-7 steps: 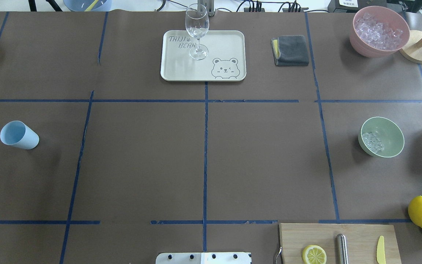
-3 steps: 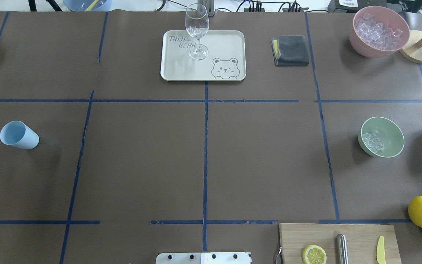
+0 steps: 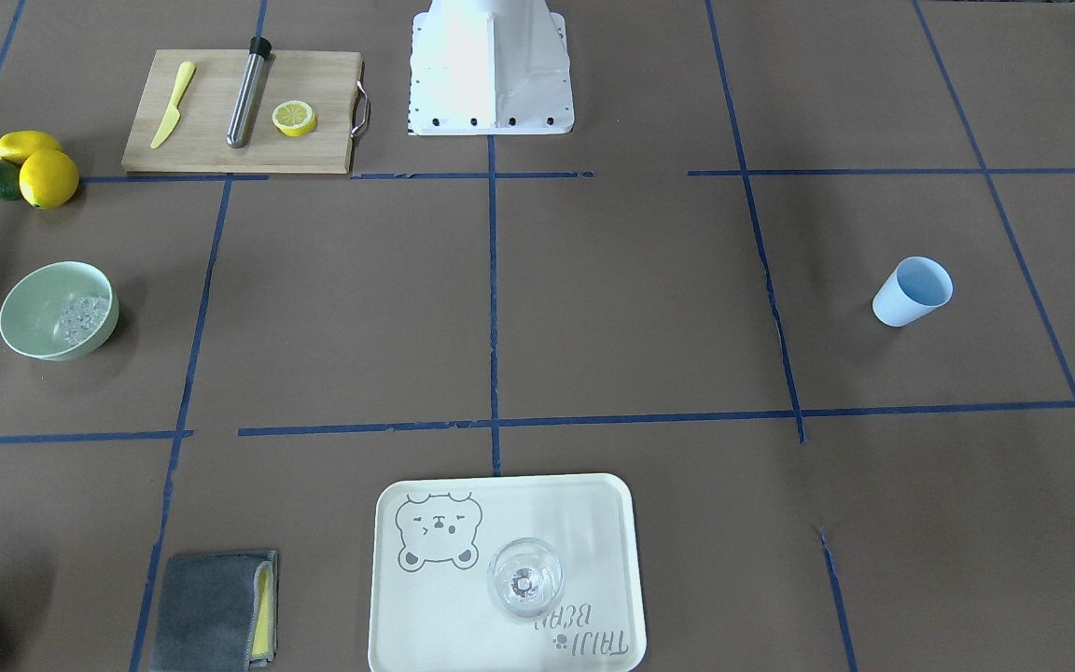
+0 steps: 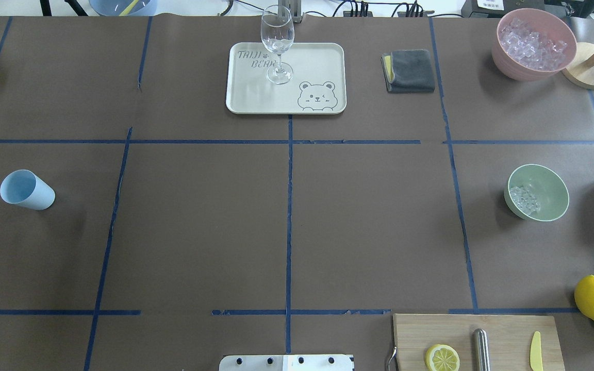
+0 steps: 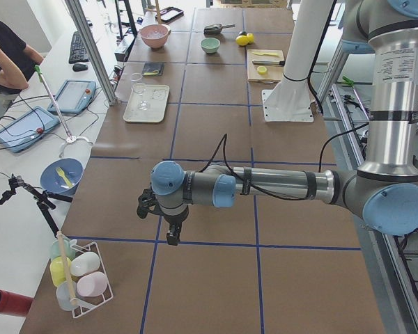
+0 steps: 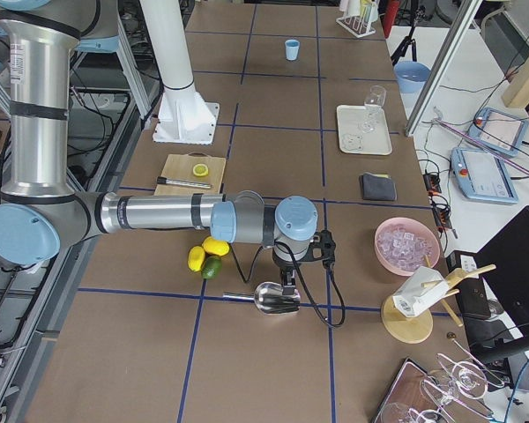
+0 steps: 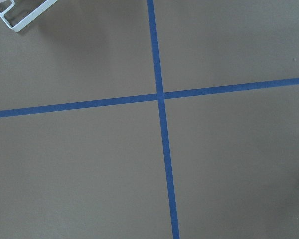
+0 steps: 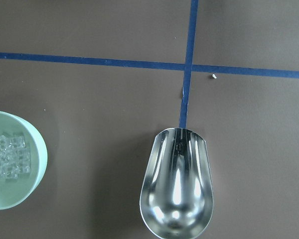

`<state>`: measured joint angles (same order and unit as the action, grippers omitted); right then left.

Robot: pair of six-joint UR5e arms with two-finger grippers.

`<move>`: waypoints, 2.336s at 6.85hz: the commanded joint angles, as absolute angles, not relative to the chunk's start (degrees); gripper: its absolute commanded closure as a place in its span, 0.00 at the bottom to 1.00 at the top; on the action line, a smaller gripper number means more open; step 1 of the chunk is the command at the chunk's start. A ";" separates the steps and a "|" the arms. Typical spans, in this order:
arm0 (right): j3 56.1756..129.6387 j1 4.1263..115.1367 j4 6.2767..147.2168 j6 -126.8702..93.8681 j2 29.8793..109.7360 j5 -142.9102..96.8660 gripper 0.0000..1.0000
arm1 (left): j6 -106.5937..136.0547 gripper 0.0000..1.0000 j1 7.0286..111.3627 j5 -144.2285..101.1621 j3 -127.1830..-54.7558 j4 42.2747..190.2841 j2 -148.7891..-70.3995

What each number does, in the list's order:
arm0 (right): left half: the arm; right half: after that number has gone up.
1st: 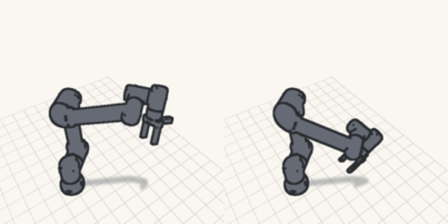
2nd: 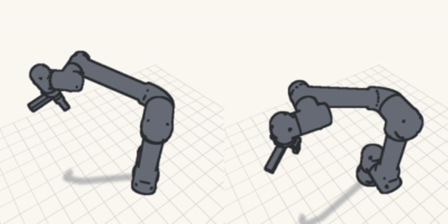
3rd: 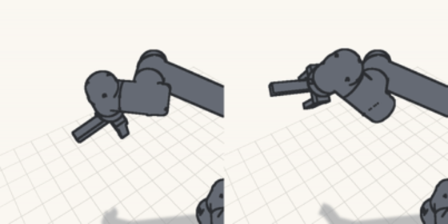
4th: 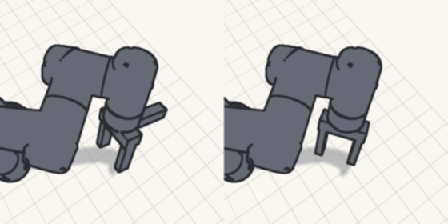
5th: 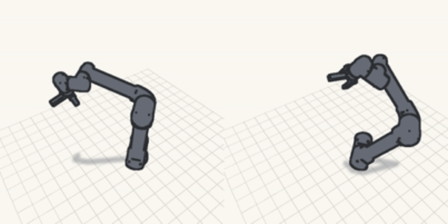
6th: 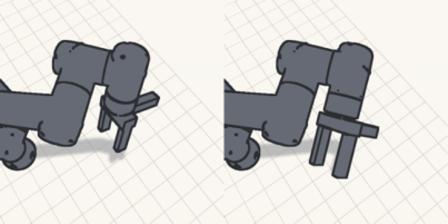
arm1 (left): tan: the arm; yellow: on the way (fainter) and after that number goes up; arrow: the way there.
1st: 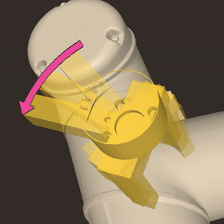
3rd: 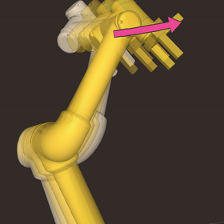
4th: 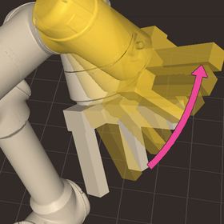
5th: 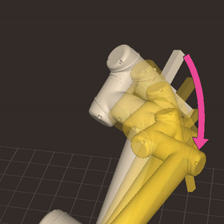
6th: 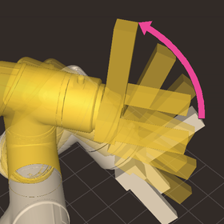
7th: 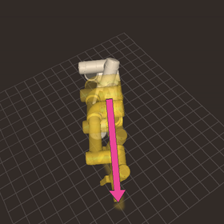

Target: Pour ice into bowl

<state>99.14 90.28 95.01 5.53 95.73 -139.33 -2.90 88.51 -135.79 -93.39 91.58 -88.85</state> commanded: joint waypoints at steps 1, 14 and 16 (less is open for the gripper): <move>98.96 90.96 95.01 5.54 95.63 -139.39 0.00 | -2.90 0.00 88.51 -135.79 -93.43 91.58 -88.94; 97.47 90.97 88.95 1.41 94.83 -137.11 0.00 | -2.81 0.00 88.68 -135.70 -93.25 91.58 -89.47; 97.56 90.97 88.95 1.32 94.83 -137.20 0.00 | -2.81 0.00 88.68 -135.70 -93.25 91.58 -89.47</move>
